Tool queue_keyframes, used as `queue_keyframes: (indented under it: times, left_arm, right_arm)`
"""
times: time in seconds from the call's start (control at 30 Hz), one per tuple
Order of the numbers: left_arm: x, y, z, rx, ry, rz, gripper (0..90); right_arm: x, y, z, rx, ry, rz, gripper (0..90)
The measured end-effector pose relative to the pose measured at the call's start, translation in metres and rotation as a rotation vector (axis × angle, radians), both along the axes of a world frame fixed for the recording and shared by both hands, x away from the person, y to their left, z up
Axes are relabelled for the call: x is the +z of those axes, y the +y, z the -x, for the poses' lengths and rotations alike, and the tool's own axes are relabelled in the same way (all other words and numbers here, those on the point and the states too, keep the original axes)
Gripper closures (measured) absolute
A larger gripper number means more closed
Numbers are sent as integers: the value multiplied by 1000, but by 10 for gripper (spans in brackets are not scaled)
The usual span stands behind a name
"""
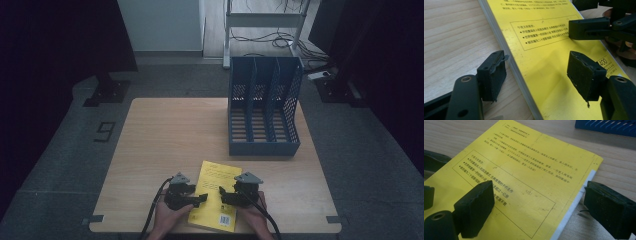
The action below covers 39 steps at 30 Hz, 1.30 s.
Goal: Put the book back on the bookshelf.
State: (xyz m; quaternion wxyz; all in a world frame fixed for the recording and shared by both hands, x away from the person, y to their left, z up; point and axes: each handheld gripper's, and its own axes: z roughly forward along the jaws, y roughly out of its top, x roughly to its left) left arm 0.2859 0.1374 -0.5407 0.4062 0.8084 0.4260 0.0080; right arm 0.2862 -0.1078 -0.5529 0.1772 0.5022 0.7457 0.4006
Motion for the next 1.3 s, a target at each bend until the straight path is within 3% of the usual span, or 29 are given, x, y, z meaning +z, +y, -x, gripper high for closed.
queue_keyframes:
  times: [0.43,0.77,1.0,1.3]
  left_arm:
    - [0,-6,1,9,-7,-21,309]
    - [3,-7,2,31,1,-14,322]
    - [7,-4,2,41,1,30,335]
    - [9,-6,4,48,-8,17,332]
  right_arm:
    - [0,1,0,-9,1,-3,91]
    - [0,1,0,-13,0,-2,89]
    - [0,2,0,-19,0,-1,87]
    - [0,3,0,-25,0,-2,85]
